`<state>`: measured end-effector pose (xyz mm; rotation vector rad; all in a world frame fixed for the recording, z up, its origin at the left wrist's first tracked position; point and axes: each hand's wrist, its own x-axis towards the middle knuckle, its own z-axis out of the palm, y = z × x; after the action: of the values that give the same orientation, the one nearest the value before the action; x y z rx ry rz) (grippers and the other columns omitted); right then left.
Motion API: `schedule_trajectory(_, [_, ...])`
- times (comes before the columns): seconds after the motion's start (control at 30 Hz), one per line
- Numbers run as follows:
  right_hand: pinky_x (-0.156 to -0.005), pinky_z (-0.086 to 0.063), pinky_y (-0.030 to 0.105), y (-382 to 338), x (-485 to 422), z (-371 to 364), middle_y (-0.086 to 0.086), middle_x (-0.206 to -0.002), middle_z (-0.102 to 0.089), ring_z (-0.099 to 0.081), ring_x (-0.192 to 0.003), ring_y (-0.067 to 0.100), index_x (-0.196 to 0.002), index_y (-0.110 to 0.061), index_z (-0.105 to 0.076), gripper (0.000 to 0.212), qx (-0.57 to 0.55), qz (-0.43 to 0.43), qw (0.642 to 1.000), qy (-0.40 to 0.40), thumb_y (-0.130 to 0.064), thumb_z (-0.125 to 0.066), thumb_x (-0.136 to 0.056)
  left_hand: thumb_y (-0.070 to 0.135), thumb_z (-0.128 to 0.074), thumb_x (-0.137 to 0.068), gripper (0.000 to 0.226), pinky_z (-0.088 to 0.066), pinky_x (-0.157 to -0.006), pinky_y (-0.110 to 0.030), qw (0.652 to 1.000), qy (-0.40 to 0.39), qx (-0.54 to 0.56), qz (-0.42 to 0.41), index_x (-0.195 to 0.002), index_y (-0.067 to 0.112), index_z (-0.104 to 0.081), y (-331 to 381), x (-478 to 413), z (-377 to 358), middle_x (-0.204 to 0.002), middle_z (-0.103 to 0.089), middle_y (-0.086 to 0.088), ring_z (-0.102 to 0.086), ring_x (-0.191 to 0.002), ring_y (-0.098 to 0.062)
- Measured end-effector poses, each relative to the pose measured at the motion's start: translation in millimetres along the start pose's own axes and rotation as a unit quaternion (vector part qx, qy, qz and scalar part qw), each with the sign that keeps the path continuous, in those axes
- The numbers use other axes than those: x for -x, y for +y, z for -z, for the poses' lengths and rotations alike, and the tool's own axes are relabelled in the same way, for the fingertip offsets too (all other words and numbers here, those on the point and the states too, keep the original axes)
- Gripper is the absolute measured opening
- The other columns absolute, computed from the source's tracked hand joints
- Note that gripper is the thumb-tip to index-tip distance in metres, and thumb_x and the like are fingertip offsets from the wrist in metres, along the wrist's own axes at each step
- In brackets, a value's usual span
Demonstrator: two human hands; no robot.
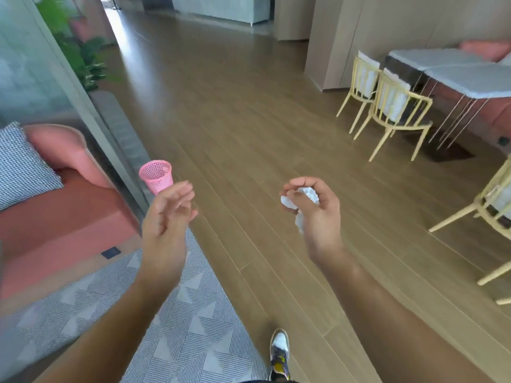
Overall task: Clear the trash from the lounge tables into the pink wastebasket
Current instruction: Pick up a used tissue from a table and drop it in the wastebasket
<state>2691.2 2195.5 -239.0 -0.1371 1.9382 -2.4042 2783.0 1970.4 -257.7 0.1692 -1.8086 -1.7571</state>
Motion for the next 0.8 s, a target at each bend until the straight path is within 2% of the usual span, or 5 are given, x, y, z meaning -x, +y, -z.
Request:
schedule_trajectory(0.07, [-0.071, -0.042, 0.039, -6.0, -51.0, -4.0, 0.010, -0.102, -0.069, -0.077, -0.081, 0.012, -0.095, -0.017, -0.071, 0.014, -0.007, -0.003, 1.000, -0.022, -0.016, -0.068, -0.082, 0.032, -0.057, -0.106, 0.027, -0.056, -0.103, -0.040, 0.999, 0.029, -0.007, 0.013, -0.130, 0.024, -0.068, -10.0, -35.0, -16.0, -0.136, -0.068, 0.008, -0.064, -0.131, -0.016])
schedule_trajectory(0.17, [-0.062, -0.041, 0.034, -13.8, -129.1, -15.3, 0.014, -0.103, -0.069, -0.077, -0.081, 0.014, -0.095, -0.014, -0.071, 0.014, 0.005, 0.010, 0.999, -0.049, -0.015, -0.069, -0.081, 0.019, -0.058, -0.109, 0.024, -0.055, -0.105, -0.048, 0.998, 0.067, -0.009, 0.014, -0.130, 0.017, -0.067, -28.7, -88.0, -40.6, -0.135, -0.069, 0.007, -0.064, -0.130, -0.018])
schedule_trajectory(0.27, [-0.078, -0.038, 0.048, -11.0, -180.5, -27.8, 0.009, -0.100, -0.066, -0.074, -0.081, 0.014, -0.092, -0.014, -0.071, 0.014, 0.003, 0.008, 0.997, -0.083, -0.016, -0.073, -0.079, 0.023, -0.059, -0.102, 0.032, -0.051, -0.111, -0.056, 0.995, 0.091, 0.003, 0.028, -0.131, 0.011, -0.065, -41.1, -123.6, -55.1, -0.135, -0.069, 0.001, -0.063, -0.132, -0.024])
schedule_trajectory(0.63, [-0.080, -0.040, 0.050, 38.8, -351.6, -123.0, 0.000, -0.084, -0.066, -0.064, -0.083, 0.022, -0.094, -0.008, -0.069, 0.015, 0.011, -0.021, 0.989, -0.145, -0.014, -0.070, -0.080, 0.031, -0.062, -0.088, 0.035, -0.047, -0.114, -0.057, 0.985, 0.173, 0.008, 0.020, -0.121, 0.019, -0.068, -122.2, -285.4, -32.1, -0.117, -0.072, 0.012, -0.064, -0.119, -0.013])
schedule_trajectory(0.8, [-0.086, -0.058, 0.068, 67.2, -439.3, -212.0, -0.003, -0.082, -0.070, -0.074, -0.082, 0.019, -0.097, -0.005, -0.069, 0.019, 0.046, -0.022, 0.985, -0.163, -0.013, -0.068, -0.080, 0.032, -0.060, -0.092, 0.034, -0.047, -0.115, -0.059, 0.979, 0.204, -0.005, 0.028, -0.123, 0.023, -0.069, -173.0, -379.0, 12.4, -0.122, -0.072, 0.010, -0.065, -0.122, -0.014])
